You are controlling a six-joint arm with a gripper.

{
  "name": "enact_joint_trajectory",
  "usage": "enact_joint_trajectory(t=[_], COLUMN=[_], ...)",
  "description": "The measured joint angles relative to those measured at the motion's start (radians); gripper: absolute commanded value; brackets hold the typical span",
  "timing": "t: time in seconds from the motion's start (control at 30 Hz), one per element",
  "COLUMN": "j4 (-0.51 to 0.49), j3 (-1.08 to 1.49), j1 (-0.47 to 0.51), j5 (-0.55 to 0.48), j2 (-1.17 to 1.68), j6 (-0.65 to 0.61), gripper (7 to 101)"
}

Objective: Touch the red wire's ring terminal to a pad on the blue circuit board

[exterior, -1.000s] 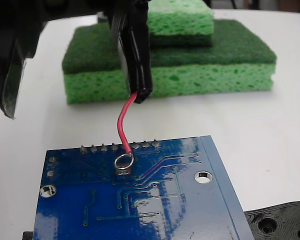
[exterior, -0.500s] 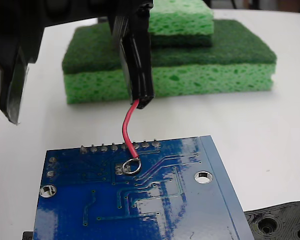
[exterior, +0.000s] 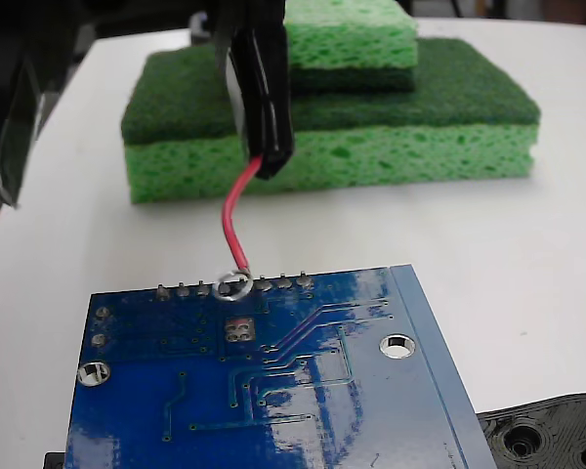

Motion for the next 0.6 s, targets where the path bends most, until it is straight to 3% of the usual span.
enact_joint_trajectory(t=[0.37,0.6], j4=[0.118,0.127], j3=[0.069,0.270], j1=[-0.071,-0.149], j5=[0.072,0.143], j2=[0.259,0.535], j6=[0.092,0.192], gripper=[100.3,100.3])
